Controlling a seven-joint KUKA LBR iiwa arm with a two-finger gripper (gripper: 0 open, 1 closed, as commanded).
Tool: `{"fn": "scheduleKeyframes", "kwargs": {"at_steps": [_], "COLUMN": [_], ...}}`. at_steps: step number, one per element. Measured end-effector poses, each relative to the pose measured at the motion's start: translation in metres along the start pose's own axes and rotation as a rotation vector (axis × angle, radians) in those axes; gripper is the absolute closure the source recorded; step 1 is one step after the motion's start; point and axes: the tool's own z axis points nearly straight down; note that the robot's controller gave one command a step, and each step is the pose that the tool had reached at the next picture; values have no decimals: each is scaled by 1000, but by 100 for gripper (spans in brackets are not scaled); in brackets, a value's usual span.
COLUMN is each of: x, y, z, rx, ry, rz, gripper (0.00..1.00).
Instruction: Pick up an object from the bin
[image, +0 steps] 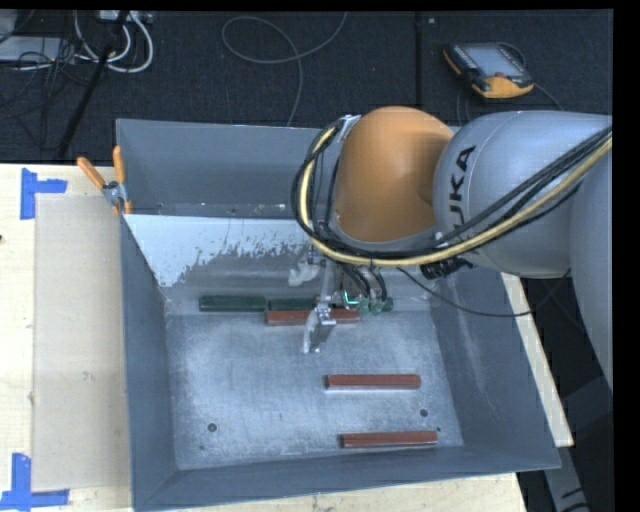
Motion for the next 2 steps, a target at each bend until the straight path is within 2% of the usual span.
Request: {"fn": "scheduleKeyframes", "kwargs": {"at_steps": [1,2], "x": [-2,16], "y": [-1,-81], "z": [-5,73], "rx": [-1,-2], "ry": [-8,-11], "rz": [2,80], "gripper": [0,0]}}
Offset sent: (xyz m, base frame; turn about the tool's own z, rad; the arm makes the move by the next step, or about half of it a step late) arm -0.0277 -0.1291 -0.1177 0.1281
